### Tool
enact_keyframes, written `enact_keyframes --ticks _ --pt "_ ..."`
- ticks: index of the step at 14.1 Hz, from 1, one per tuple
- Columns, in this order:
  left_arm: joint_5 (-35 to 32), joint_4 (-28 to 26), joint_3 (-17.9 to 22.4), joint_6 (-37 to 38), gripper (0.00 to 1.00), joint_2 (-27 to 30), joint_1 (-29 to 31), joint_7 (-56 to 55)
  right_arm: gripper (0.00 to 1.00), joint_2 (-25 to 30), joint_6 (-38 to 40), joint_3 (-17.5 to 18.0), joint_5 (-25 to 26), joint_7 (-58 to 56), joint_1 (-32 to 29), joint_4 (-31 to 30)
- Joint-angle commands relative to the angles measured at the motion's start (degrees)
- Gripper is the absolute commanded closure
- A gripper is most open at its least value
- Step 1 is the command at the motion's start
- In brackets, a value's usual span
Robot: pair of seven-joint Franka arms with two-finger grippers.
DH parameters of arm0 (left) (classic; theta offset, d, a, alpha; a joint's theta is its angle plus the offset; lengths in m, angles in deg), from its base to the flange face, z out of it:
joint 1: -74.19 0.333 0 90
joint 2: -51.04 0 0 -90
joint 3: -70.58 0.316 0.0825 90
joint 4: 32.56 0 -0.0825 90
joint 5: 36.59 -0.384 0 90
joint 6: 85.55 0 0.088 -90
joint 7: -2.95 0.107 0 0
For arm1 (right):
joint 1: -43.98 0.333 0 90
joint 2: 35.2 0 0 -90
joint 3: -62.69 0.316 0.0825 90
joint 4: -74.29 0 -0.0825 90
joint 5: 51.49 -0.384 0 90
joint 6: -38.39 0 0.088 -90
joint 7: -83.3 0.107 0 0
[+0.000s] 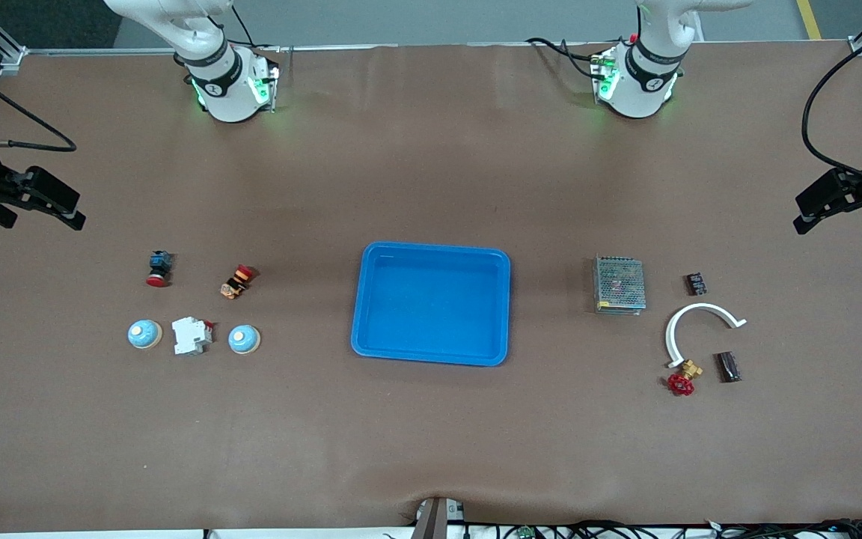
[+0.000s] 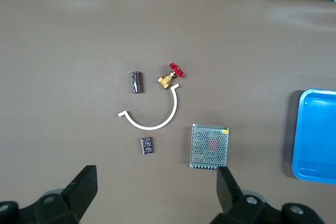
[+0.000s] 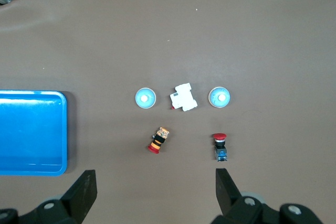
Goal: Place electrolytic capacitor and blue bell in tray
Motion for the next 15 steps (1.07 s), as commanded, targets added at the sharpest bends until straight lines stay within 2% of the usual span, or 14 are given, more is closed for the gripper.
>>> enact_keyframes --ticks 1,5,8,12,15 --pt "0.9 0.9 -0.1 1.0 0.0 -0.3 0.5 0.9 0.0 0.1 0.0 0.3 -0.1 -0.6 -0.7 0.1" --pt "0.8 1.0 -0.1 1.0 0.0 -0.6 0.4 0.8 0.0 0.1 -0.1 0.3 -0.2 -0.6 -0.8 0.1" --pt "0.6 1.1 -0.2 0.8 0.0 -3.2 0.1 -0.4 0.0 0.2 -0.1 0.3 -0.5 -0.6 -1.0 0.0" --pt "0.5 1.2 -0.2 -0.6 0.0 -8.4 0.0 -0.4 0.0 0.0 -1.8 0.3 -0.5 -0.8 -1.8 -1.2" --pt "0.6 1.2 -0.2 -4.8 0.0 -12.9 0.4 -0.3 0.0 -2.7 -4.2 0.3 -0.1 -0.9 -2.4 -3.3"
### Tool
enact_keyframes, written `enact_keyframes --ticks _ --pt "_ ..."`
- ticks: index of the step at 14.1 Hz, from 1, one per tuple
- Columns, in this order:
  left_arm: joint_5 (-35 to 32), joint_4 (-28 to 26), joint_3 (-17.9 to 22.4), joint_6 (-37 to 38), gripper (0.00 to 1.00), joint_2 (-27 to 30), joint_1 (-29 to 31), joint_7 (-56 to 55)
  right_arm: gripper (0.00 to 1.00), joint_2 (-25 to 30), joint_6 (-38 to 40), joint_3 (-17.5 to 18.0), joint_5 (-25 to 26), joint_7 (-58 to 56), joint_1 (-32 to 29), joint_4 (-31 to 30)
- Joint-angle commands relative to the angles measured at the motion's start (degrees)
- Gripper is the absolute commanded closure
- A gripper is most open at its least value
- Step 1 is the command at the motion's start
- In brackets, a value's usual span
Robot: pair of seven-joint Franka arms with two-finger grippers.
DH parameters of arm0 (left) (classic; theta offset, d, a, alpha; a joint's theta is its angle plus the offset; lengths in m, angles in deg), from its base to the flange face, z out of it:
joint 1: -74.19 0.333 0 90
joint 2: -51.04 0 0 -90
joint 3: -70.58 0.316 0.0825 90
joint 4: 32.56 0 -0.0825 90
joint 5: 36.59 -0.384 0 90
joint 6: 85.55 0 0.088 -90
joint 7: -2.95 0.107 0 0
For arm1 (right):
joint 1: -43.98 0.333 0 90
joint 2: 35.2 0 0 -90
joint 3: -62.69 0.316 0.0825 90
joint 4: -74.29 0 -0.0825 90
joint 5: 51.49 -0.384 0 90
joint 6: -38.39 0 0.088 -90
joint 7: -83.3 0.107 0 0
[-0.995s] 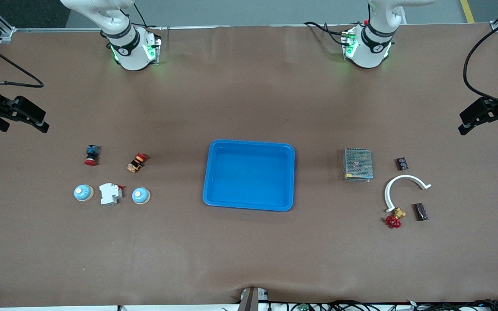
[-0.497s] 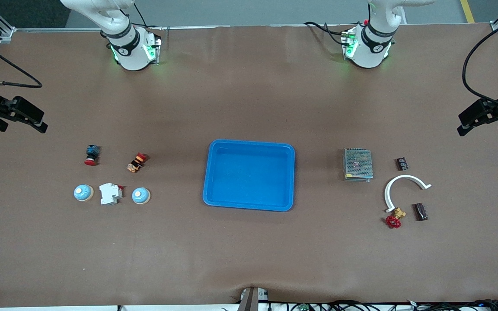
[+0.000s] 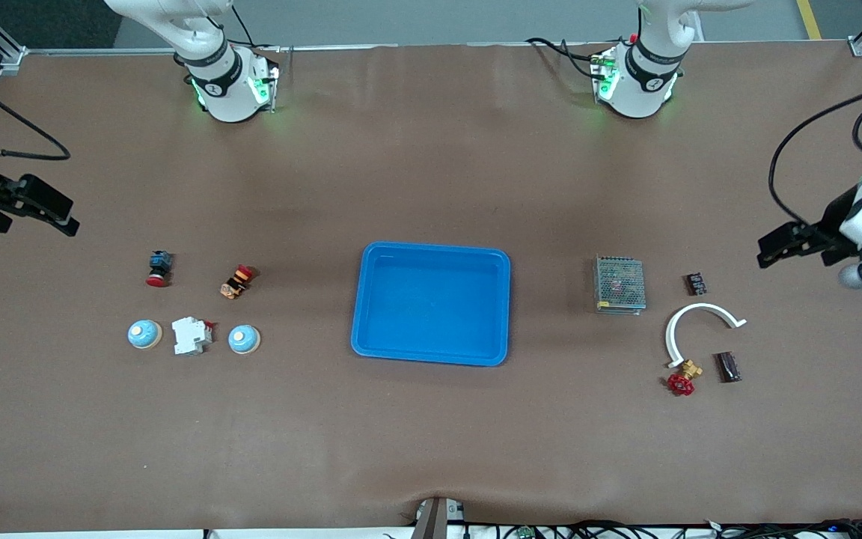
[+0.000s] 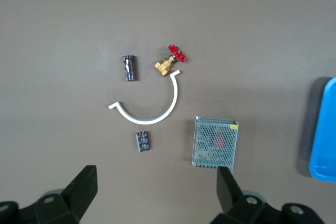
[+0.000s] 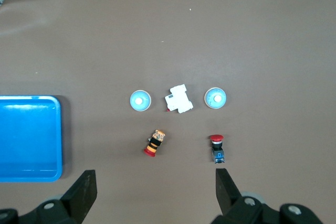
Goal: Place electrolytic capacitor and blue bell in tray
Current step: 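Approach the bell with the right gripper while the left gripper approaches the capacitor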
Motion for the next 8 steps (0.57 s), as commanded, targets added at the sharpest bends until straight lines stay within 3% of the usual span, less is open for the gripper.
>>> enact_keyframes --ticks 1,4,8 --pt "0.5 1.2 -0.1 -3.6 0.0 -4.7 0.4 0.1 0.0 -3.6 -1.7 0.6 0.2 -0.7 -1.3 -0.7" --pt "0.5 1.2 0.3 -6.4 0.0 -9.3 0.9 0.1 0.0 -9.3 -4.7 0.6 0.3 -0.7 -2.2 -0.8" --pt "0.8 1.2 0.6 -15.8 0.0 -16.6 3.2 -0.2 0.0 -15.6 -8.2 0.6 0.3 -2.9 -3.8 -0.9"
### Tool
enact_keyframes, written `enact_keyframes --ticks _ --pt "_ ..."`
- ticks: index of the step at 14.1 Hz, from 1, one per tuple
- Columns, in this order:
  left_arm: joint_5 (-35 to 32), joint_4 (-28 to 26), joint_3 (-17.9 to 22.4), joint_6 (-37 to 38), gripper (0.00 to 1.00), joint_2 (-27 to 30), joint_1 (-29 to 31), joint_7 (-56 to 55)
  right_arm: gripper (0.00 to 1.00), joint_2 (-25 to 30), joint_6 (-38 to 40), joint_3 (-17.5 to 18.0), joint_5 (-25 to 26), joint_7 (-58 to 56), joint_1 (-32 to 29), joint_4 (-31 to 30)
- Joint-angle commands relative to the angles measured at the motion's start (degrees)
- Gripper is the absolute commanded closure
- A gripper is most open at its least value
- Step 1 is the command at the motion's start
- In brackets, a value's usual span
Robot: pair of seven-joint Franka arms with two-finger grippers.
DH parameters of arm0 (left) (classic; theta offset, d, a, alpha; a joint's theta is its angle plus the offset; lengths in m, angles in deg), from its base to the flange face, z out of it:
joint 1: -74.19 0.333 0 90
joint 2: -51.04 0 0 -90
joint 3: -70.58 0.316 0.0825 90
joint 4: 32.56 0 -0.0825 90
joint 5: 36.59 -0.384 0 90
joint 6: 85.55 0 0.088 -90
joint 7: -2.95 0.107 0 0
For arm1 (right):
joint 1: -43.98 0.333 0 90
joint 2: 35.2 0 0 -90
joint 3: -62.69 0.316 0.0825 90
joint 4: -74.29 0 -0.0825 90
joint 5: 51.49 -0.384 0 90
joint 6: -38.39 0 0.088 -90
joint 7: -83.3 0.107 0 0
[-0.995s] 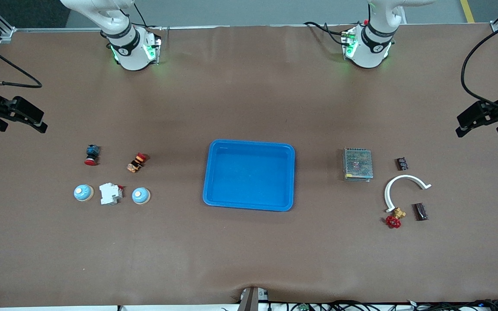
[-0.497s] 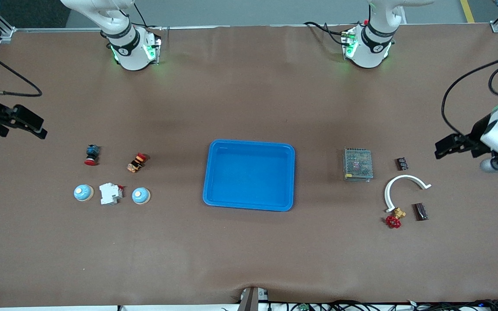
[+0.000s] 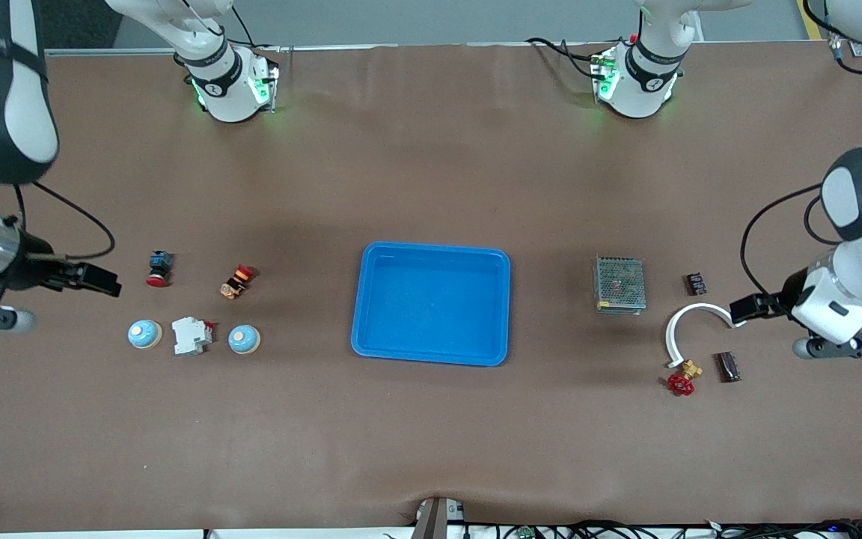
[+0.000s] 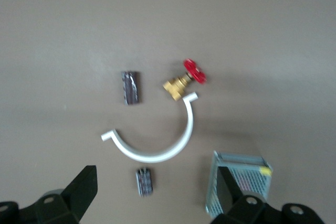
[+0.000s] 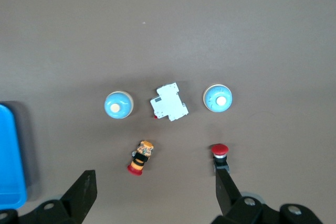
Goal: Place electrolytic capacitor and blue bell in tray
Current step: 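Approach the bell with the right gripper while the left gripper approaches the capacitor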
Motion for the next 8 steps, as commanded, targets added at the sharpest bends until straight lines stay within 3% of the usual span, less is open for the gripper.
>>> enact_keyframes --ticks 1,5,8 --pt "0.7 1.2 0.2 -4.1 0.0 -4.1 1.4 -0.2 0.0 -3.9 -2.1 0.7 0.2 -3.6 -2.7 0.4" --pt "0.9 2.0 0.2 -6.5 0.0 -7.1 3.1 -0.2 0.0 -5.4 -14.1 0.6 0.5 -11.1 -5.4 -7.2" --pt "0.8 2.1 0.2 -8.2 0.0 -10.0 3.5 -0.3 0.0 -8.6 -17.0 0.6 1.6 -11.1 -6.3 -8.5"
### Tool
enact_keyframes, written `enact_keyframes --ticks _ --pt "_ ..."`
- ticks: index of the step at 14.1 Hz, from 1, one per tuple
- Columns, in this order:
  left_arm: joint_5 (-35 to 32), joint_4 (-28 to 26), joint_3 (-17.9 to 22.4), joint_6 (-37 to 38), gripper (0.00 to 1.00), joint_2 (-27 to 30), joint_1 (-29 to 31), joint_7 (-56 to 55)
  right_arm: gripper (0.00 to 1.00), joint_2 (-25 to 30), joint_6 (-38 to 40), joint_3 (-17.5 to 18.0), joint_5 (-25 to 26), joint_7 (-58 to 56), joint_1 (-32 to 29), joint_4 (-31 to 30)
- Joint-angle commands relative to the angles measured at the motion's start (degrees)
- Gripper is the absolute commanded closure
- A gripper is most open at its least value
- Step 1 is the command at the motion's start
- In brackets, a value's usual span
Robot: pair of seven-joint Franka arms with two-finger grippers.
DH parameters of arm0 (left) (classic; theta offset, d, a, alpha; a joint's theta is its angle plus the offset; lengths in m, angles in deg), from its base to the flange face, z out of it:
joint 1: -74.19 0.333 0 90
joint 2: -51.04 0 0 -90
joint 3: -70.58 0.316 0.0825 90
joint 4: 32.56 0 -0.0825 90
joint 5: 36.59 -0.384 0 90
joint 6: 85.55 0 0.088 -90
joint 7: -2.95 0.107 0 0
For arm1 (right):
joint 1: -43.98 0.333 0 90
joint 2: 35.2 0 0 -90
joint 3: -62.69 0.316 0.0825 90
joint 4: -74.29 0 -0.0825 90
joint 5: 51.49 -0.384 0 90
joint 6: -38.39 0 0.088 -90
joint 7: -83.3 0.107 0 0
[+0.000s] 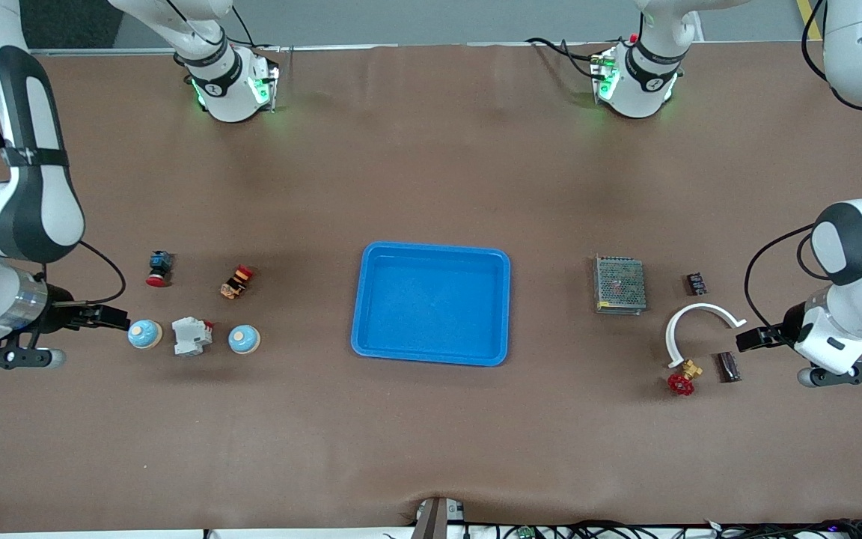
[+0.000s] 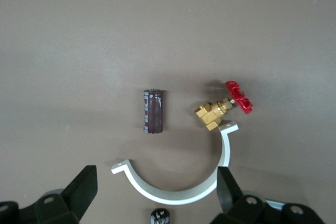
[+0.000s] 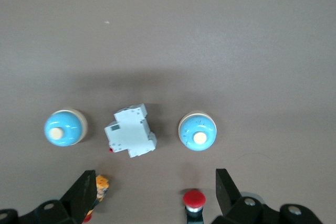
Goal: Place electrolytic capacitor and blue bell in tray
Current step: 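Approach the bell with the right gripper while the left gripper approaches the capacitor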
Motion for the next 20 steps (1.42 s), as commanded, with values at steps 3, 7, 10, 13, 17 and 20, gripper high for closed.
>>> enact_keyframes --ticks 3,7,10,13,17,20 --pt "0.7 1.8 0.1 -3.0 0.0 -4.2 0.1 -0.3 0.0 -5.0 -5.7 0.7 3.2 -0.5 -1.5 -1.0" --pt "0.3 1.8 0.4 -6.4 0.0 -5.2 1.4 -0.2 0.0 -8.7 -9.6 0.7 3.3 -2.4 -3.0 -1.3" --pt "0.1 1.6 0.4 -8.6 0.0 -6.5 1.2 -0.2 0.0 -8.9 -20.0 0.7 3.2 -3.7 -3.8 -8.2" --pt "0.8 1.8 0.3 -11.5 0.0 -9.0 1.5 -0.3 0.0 -9.1 -25.0 0.7 3.3 -3.7 -4.2 -11.2" --pt "3.1 1.9 0.2 -11.6 0.0 -12.2 1.5 -1.8 0.0 -10.1 -26.0 0.7 3.3 -3.8 -4.5 -11.3" --pt "3.0 1.9 0.2 -11.6 0.0 -13.6 1.5 -1.5 0.0 -10.8 -27.2 0.7 3.4 -4.4 -4.7 -11.1"
